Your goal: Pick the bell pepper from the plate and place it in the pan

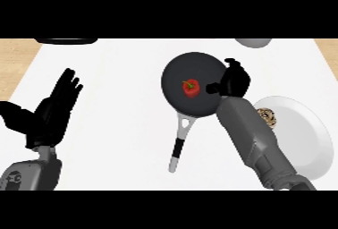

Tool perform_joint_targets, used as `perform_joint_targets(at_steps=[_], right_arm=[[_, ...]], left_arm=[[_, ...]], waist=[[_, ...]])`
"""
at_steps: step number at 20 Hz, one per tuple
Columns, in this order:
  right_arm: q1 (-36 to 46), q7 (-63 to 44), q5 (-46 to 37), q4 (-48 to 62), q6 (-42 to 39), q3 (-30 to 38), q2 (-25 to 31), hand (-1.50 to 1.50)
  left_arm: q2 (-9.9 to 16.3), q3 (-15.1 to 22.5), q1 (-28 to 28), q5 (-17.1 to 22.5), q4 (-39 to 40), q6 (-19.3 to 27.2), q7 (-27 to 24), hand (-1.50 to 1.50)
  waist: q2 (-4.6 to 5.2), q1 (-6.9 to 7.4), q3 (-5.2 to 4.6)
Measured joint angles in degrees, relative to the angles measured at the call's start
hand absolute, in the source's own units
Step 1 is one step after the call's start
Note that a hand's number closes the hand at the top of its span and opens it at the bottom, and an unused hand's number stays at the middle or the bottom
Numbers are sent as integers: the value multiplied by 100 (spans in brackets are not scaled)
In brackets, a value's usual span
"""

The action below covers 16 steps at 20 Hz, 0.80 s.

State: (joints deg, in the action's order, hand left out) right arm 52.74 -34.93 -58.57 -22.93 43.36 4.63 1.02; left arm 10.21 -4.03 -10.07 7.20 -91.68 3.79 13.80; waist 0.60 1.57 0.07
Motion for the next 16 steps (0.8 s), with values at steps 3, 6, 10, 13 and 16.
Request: perform_joint_targets(at_steps=[3,6,10,13,16], right_arm=[[-181,548,359,-347,407,147,-31,-150],[-426,1044,909,-884,665,266,-62,-150],[-1121,1777,1889,-1895,802,310,-86,-150],[-1847,2182,2555,-2892,664,55,-93,-150],[-2674,2610,3136,-3984,368,-188,-98,-150]], left_arm=[[13,-28,-3,-4,14,3,14,0],[41,-72,-58,-4,88,8,57,0],[28,-120,-6,-16,140,27,-19,0],[73,-193,42,29,121,6,21,0],[95,-248,119,37,123,1,-13,0]], waist=[[-18,-43,1],[-43,-99,2],[-81,-188,2],[-115,-258,1],[-135,-330,-1]])
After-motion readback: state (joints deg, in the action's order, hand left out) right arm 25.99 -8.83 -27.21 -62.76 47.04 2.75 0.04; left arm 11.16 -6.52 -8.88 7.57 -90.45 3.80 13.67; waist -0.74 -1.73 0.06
